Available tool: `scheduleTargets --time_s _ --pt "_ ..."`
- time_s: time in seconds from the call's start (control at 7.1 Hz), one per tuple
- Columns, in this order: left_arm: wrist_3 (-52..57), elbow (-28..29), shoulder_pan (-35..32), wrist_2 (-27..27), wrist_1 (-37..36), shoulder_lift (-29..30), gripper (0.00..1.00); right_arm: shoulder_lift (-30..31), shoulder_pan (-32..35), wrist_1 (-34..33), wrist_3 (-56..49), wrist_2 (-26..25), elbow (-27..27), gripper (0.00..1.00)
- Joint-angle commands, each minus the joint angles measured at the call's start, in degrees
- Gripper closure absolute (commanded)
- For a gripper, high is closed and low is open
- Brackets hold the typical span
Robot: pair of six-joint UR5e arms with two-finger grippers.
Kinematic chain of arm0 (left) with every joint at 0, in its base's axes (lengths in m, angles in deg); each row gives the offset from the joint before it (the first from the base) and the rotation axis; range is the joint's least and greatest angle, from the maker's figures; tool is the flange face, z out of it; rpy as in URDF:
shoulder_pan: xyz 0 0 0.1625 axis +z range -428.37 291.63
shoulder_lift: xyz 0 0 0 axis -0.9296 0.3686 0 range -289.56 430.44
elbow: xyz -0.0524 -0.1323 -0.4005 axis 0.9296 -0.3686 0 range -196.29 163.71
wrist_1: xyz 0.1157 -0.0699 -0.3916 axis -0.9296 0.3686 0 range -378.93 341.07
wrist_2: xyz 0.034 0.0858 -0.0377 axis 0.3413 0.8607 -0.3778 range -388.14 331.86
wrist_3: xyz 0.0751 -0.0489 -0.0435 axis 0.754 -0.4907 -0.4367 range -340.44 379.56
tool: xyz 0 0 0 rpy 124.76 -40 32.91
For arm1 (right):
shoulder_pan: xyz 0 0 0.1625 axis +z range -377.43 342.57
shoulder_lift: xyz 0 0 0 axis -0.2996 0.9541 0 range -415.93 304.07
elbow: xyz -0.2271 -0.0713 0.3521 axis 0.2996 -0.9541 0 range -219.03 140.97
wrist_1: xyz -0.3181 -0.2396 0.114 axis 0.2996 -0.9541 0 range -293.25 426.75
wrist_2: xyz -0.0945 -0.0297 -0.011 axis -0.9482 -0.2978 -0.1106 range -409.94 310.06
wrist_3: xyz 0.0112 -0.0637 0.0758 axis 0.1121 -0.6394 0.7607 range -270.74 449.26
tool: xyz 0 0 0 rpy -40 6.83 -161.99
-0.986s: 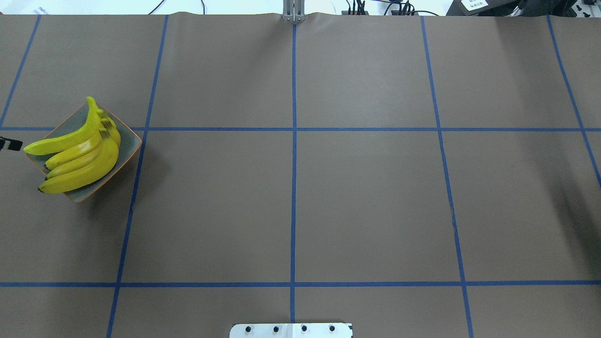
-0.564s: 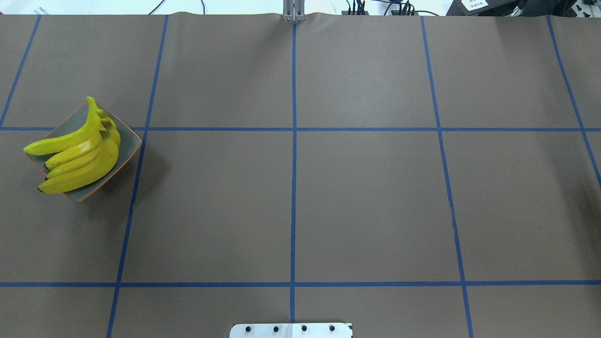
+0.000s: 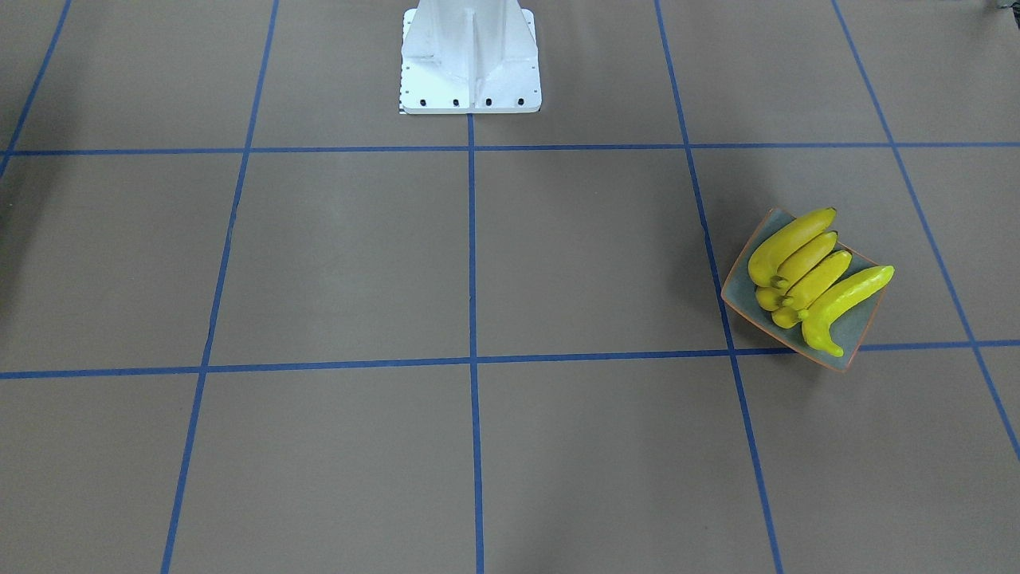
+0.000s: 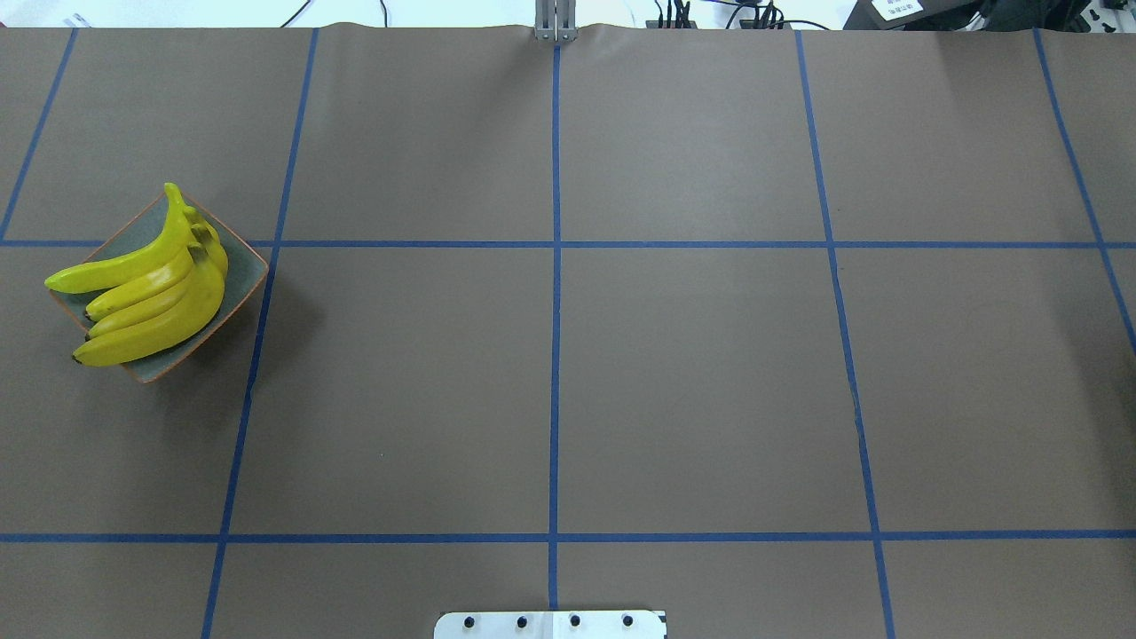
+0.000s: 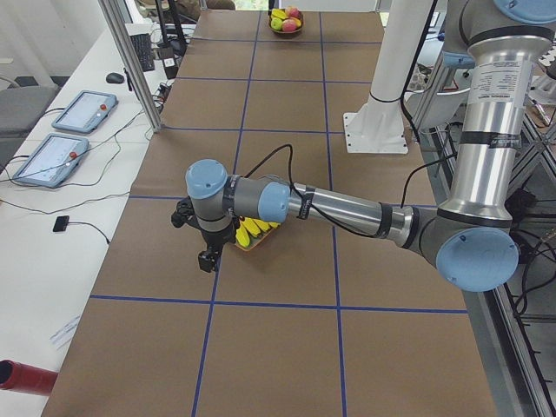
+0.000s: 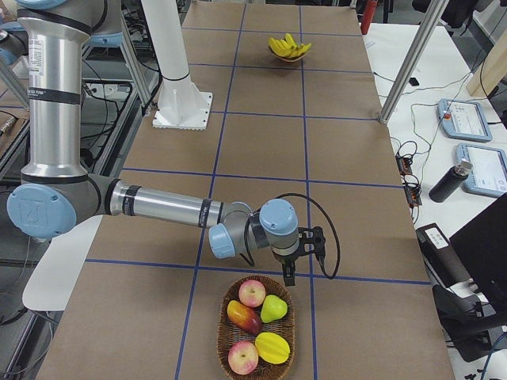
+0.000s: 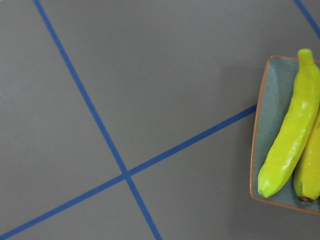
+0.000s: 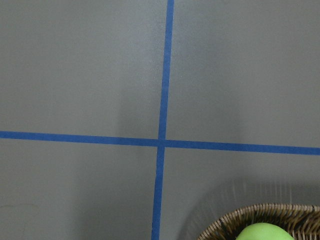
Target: Transfer all bananas from basket to plate
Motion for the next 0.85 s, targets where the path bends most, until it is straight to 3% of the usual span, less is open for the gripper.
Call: scheduleTargets --time_s 0.0,0.56,0.7 --pt "0.26 0.85 -2.35 -0.18 0.20 -2.87 0.00 1.35 0.52 -0.65 -1.52 0.07 0.44 0.00" --pt "0.52 0.25 -5.96 0.08 0.49 -3.68 0.00 7.94 1.67 -11.42 -1.70 -0.28 13.59 0.00" --pt "0.60 -0.37 -5.96 1.04 1.36 -5.08 0.00 8.72 1.41 -12.59 -1.70 -1.24 14.58 0.00"
